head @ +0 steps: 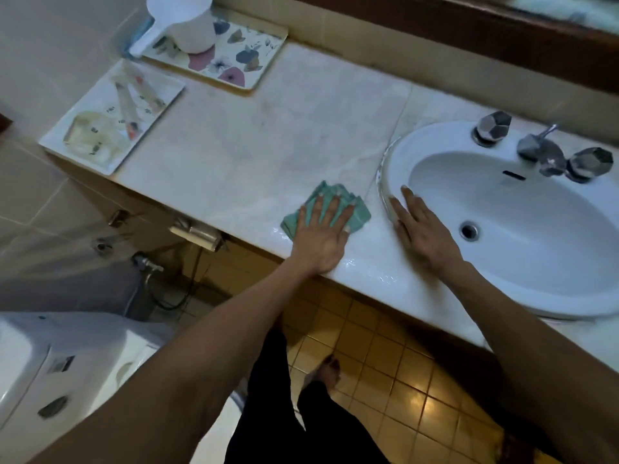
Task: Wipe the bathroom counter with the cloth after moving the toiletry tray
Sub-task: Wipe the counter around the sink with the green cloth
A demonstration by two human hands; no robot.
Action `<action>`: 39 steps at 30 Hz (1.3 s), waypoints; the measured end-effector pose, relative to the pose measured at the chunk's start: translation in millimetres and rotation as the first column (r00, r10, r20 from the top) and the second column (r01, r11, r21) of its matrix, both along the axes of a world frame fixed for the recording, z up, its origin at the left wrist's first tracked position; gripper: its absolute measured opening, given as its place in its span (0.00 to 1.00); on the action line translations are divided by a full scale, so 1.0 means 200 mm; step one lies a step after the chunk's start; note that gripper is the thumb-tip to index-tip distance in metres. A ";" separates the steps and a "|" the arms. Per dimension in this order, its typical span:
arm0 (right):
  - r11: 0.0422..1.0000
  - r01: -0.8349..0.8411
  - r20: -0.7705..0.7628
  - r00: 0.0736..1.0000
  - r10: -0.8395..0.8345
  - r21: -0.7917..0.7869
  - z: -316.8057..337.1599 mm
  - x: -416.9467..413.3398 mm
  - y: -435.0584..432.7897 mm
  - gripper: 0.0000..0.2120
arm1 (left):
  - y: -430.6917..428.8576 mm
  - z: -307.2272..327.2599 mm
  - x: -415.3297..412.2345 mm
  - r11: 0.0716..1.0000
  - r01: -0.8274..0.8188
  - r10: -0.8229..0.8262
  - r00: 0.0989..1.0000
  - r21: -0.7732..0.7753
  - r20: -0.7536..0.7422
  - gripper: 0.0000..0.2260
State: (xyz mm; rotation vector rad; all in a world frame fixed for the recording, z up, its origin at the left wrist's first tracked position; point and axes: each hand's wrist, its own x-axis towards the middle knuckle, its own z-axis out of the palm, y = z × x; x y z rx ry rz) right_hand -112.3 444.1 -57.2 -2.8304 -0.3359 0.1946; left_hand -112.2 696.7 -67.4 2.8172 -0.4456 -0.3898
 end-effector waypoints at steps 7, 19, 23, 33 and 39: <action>0.987 0.158 -0.029 0.987 -0.158 -0.023 0.03 -0.11 -0.11 0.28 | 0.48 -0.02 0.05 0.918 0.387 -0.391 0.919 0.082 0.041 0.24; 0.927 0.370 0.044 0.929 -0.368 -0.068 -0.03 -0.12 -0.13 0.29 | -0.39 -0.04 -0.07 0.993 -0.092 0.100 0.989 -0.076 0.108 0.25; 0.930 0.366 0.016 0.931 -0.366 -0.019 -0.02 -0.12 -0.13 0.28 | -0.20 -0.05 -0.28 0.952 0.301 -0.295 0.951 -0.057 0.091 0.24; 0.909 0.416 -0.099 0.904 -0.416 -0.018 -0.01 -0.15 -0.14 0.30 | 0.33 -0.04 0.32 0.989 0.142 -0.145 0.985 0.039 0.090 0.23; 0.871 0.483 -0.073 0.869 -0.489 -0.086 0.01 -0.29 -0.25 0.29 | -0.05 -0.06 0.18 0.963 -0.266 0.270 0.950 -0.043 0.155 0.24</action>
